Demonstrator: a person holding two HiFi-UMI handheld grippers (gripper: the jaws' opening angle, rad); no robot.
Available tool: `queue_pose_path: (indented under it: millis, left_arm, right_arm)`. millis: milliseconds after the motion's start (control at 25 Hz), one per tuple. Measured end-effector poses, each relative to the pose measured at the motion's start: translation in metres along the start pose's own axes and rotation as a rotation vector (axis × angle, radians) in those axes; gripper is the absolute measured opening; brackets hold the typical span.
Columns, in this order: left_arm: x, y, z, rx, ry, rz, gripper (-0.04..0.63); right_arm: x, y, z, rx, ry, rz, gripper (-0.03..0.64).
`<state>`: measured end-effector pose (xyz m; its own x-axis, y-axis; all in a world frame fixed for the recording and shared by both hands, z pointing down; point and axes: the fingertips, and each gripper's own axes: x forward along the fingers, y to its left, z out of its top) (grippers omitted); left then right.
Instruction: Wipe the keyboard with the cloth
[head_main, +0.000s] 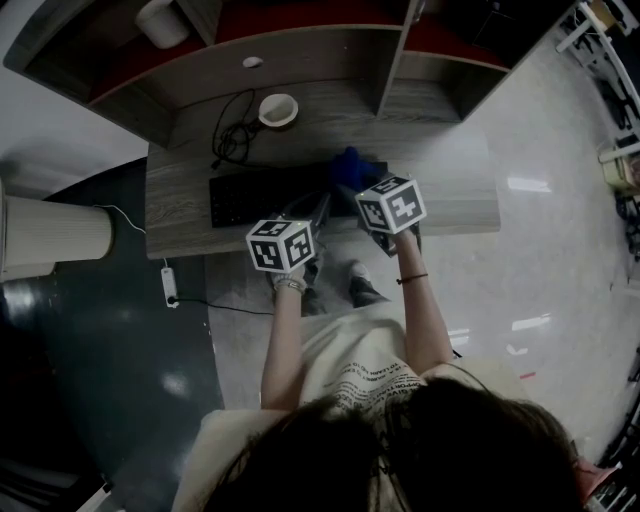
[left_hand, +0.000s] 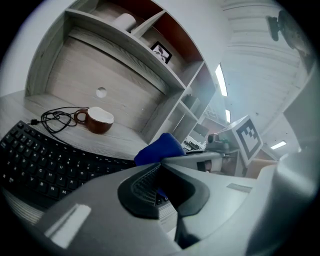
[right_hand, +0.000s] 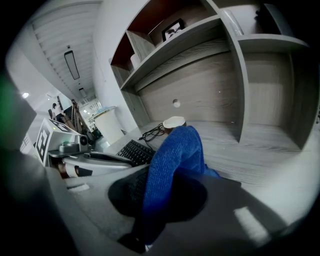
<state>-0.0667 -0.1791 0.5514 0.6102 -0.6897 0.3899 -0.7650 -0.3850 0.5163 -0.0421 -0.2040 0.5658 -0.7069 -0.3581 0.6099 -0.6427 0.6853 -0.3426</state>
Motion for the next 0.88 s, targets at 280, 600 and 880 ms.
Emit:
queue_pose_path:
  millis: [280,600,880]
  left_arm:
    - [-0.011,0.011,0.002,0.001,0.001,0.001,0.003]
    - [-0.027,0.023,0.005,0.004,-0.002,0.006,0.003]
    - [-0.04,0.033,0.006,0.01,-0.002,0.008,0.003]
  right_arm:
    - [0.01,0.011,0.003,0.005,-0.002,0.001,0.06]
    - [0.019,0.024,0.006,0.008,-0.006,-0.004,0.058]
    - [0.027,0.037,0.009,0.012,-0.013,-0.004,0.06]
